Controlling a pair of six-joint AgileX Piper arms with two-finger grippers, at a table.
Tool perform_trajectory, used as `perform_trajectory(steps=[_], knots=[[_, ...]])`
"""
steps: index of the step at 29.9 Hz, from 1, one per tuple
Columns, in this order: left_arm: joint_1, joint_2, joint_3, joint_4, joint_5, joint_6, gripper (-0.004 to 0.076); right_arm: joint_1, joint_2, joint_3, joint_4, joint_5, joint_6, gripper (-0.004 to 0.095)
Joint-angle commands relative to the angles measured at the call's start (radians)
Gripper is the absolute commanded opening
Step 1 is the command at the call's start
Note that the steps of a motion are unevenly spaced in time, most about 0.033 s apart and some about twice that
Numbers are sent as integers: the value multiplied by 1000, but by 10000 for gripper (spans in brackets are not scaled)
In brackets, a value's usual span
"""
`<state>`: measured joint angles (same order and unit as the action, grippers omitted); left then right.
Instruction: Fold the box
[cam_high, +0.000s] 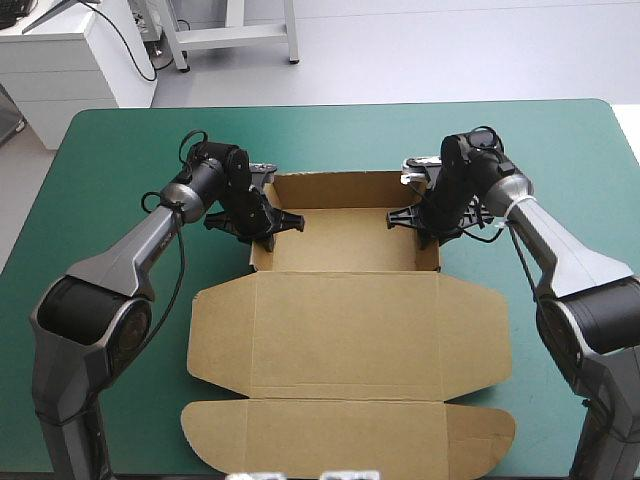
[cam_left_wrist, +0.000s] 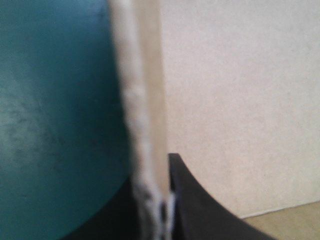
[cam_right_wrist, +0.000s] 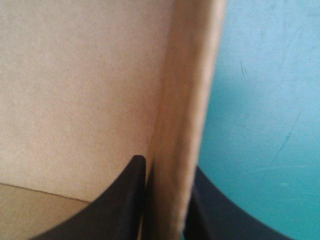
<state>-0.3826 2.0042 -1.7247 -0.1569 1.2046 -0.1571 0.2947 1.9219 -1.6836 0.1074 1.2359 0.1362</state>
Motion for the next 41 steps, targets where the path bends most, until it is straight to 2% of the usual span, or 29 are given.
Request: perform_trajectory(steps=[1, 5, 10, 12, 18, 23, 26, 28, 29, 35, 41], knots=[[-6, -50, -67, 6, 85, 29, 102, -9, -54, -27, 9, 9, -17, 450], [-6, -50, -117, -3, 85, 29, 258, -9, -54, -27, 9, 9, -15, 600], [-6, -50, -137, 4, 85, 29, 464, -9, -54, -27, 10, 5, -8, 612], [-6, -50, -137, 4, 85, 29, 498, -9, -54, -27, 8, -4, 3, 612], [-4, -50, -173, 20, 85, 64, 496, -9, -56, -85, 5, -10, 16, 612], [-4, -86, -261, 18, 86, 64, 439, -16, -63, -211, 1, 9, 42, 612], [-4, -135, -293, 18, 86, 113, 256, -16, -86, -245, 5, 9, 55, 612], [-4, -180, -293, 20, 86, 194, 47, -16, -109, -242, 9, 9, 71, 612], [-4, -198, -293, 20, 86, 225, -3, -16, -125, -235, 9, 9, 89, 611], [-4, -343, -160, 104, 85, 234, -8, -16, -206, -158, 9, 9, 128, 611], [-4, -545, 101, 151, 29, 217, -8, -14, -217, -70, -3, 6, 145, 611]])
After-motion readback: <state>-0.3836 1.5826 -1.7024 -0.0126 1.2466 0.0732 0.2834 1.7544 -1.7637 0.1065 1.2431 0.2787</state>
